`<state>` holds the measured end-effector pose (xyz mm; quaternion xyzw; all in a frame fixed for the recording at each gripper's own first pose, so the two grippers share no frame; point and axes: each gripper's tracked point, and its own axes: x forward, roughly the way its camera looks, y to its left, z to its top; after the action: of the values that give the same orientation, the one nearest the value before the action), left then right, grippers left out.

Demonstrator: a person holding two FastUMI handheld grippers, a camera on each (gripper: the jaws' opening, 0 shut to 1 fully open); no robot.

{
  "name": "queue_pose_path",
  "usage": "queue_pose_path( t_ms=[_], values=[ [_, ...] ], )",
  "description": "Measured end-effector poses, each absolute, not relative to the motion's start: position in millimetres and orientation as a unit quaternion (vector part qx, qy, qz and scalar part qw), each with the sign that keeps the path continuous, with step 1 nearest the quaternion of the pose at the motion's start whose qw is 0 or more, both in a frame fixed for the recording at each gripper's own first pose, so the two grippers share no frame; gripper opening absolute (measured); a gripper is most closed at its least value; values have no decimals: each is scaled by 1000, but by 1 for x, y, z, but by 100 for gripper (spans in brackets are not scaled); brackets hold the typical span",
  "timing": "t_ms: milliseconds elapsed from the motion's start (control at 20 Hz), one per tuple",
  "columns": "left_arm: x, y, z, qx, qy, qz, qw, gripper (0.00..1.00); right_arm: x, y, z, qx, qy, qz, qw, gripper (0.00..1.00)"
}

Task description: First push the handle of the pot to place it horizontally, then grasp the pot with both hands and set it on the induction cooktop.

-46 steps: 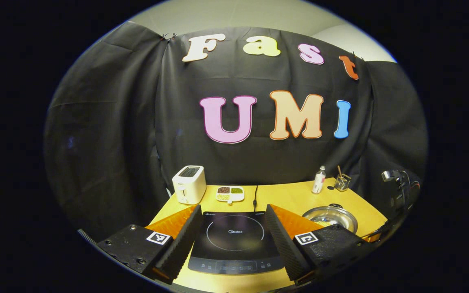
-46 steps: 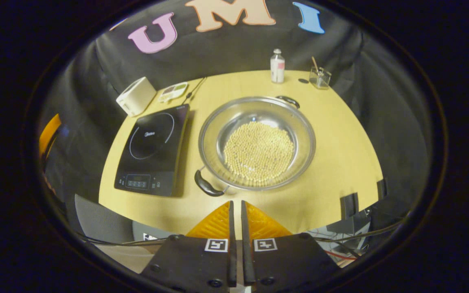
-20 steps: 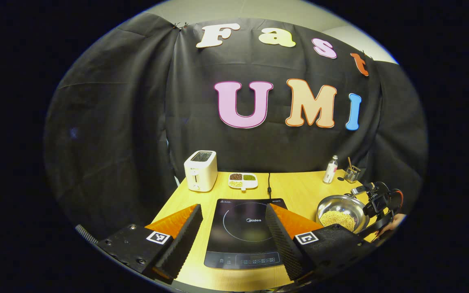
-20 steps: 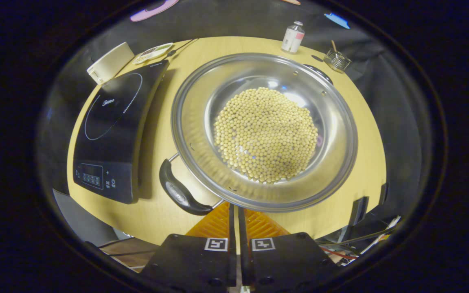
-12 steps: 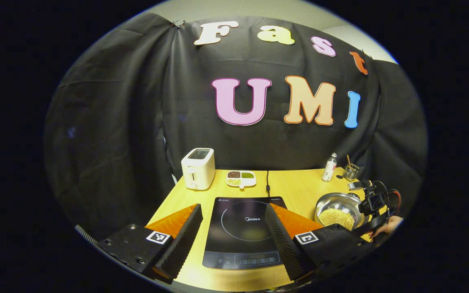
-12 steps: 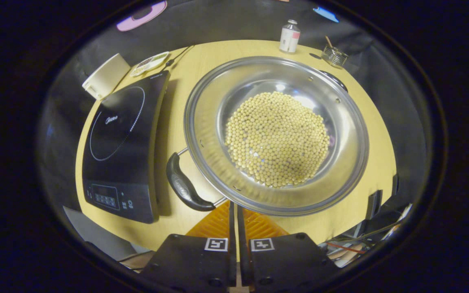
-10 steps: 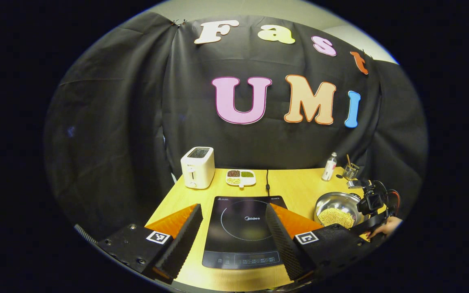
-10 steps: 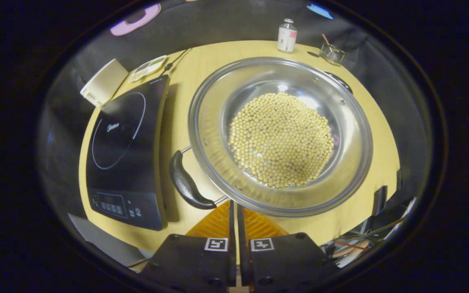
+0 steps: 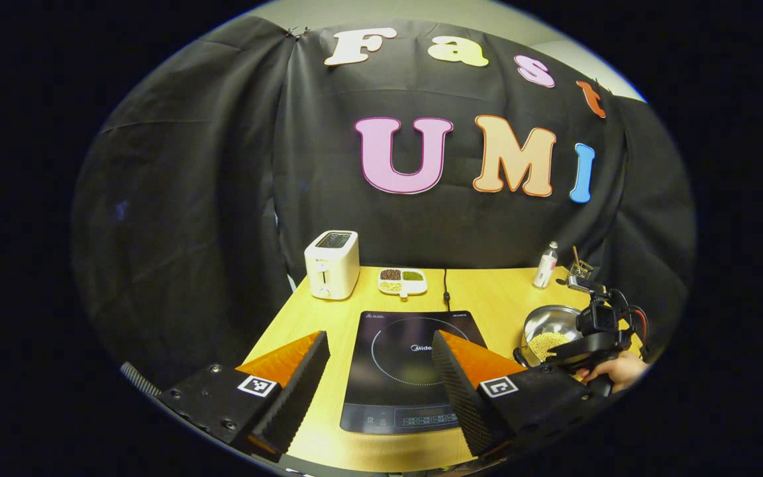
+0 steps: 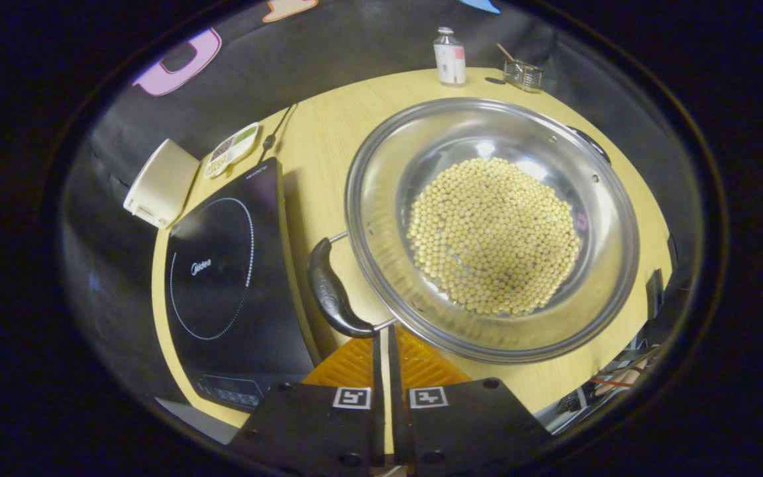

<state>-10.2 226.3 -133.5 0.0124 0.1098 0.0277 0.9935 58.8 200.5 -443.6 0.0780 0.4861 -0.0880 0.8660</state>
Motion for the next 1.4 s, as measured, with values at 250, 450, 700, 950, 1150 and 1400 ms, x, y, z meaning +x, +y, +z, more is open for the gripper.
queue_pose_path(
  t_ms=[250,450,700,950,1150,1400],
  values=[
    [-16,231,-138,12,116,33,993,96,78,207,-441,92,474,-100,870,7],
    [-18,233,-141,12,120,33,992,96,81,211,-440,100,472,-98,870,7],
    [-19,220,-144,14,123,13,992,96,58,215,-428,110,476,-55,871,7],
    [-14,185,-148,11,140,-29,990,96,18,197,-391,149,459,-2,876,24],
    [-7,144,-157,-5,163,-69,984,95,-9,155,-377,165,457,4,874,56],
    [7,101,-177,15,208,-96,973,96,-10,95,-354,169,449,0,877,96]
  ],
)
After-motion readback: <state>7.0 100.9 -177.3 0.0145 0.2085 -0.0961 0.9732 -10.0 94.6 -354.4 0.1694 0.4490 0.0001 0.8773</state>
